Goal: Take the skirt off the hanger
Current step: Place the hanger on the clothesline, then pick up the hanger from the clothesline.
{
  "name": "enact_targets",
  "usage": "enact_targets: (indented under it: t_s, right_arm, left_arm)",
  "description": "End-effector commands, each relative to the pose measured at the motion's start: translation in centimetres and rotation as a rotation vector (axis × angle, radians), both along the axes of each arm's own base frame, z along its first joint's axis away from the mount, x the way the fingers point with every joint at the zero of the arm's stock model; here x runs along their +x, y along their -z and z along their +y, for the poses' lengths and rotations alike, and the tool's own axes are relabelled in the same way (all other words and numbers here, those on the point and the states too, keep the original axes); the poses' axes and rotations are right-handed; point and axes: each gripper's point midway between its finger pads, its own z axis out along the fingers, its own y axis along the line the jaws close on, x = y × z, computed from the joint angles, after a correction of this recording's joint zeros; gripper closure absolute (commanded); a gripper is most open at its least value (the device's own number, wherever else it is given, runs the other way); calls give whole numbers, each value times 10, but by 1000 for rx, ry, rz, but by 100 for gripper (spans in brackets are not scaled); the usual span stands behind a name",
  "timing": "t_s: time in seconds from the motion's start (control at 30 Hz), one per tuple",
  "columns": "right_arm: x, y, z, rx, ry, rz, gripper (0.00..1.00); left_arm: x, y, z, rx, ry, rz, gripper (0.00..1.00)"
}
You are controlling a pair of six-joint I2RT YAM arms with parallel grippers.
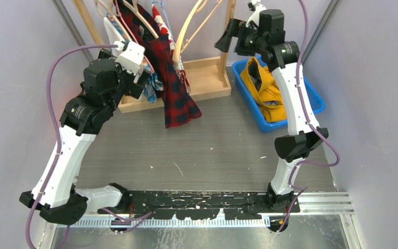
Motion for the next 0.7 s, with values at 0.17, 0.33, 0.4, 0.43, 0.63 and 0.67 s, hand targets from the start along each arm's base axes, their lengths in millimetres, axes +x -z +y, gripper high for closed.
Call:
enact_targets:
  t_s: [0.17,0.33,0.4,0.43,0.63,0.67]
  right_arm:
    - [8,3,-209,-877,844,-194,0]
    - [27,3,-211,-870,893,-305,0]
    - [32,7,-208,-843,904,-311,0]
    - [34,10,-206,-827,898,-315,0]
    - [45,56,-191,-834,789,-300,0]
    - [46,64,-188,-837,775,-294,0]
  left_arm:
    - [25,-2,19,-79,-208,-38,1]
    - [43,5,42,-199,-349,-21,1]
    - [46,-9,58,-278,-412,-63,1]
    - [47,-19,64,-314,-432,-93,0]
    - [63,-69,53,-433,-380,-214,1]
    - [66,-79,52,-459,-378,-235,1]
